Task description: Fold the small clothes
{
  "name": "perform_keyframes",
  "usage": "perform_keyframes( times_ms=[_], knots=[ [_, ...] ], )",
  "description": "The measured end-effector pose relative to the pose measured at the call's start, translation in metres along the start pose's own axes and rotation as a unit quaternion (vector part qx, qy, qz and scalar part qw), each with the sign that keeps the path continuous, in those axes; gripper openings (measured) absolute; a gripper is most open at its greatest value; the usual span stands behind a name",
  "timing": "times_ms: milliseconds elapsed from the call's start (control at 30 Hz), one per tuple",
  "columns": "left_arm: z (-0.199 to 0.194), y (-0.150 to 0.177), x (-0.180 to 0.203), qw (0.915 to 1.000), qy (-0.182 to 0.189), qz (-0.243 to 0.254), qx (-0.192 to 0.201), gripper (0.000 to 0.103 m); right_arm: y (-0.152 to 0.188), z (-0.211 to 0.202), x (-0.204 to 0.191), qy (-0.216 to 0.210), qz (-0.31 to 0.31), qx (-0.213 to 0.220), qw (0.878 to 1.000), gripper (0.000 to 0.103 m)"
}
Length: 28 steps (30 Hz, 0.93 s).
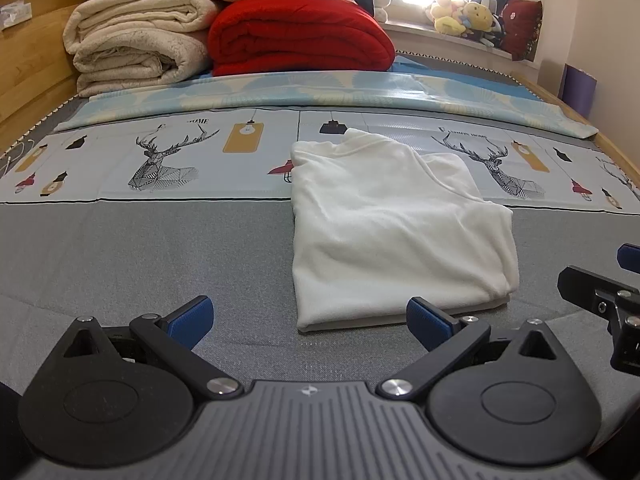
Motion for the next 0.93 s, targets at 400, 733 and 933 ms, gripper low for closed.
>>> perform_keyframes(
  times_ms=[400,733,933],
  knots=[
    [-0.0002,0.0,-0.0002,1.0,0.001,0.001,0.001,0.103,-0.0001,-0.0002,0.0001,0.0,0.0,0.0,1.0,0.09],
    [-0.0007,-0.0007,0.001,1.0,0.002,0.003,0.004,0.103,0.0,-0.0001,0.0002,0.0,0.0,0.0,1.0,0.09],
    [-0.0002,-0.0014,0.0026,1.0,0.002,0.004,0.004,0.103,0.0001,-0.0001,0.0004,-0.001,-0.001,0.0,1.0,0.09]
  ],
)
Point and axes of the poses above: each gripper's, at about its wrist camera, not at the fingertips, and z roughly the way its jaws point, x to its right, y to its underside, the point moved 10 cm from there along z, roughly the way its jaws point, and after that the axes turned 12 degrees about y, right-handed, at the moved point
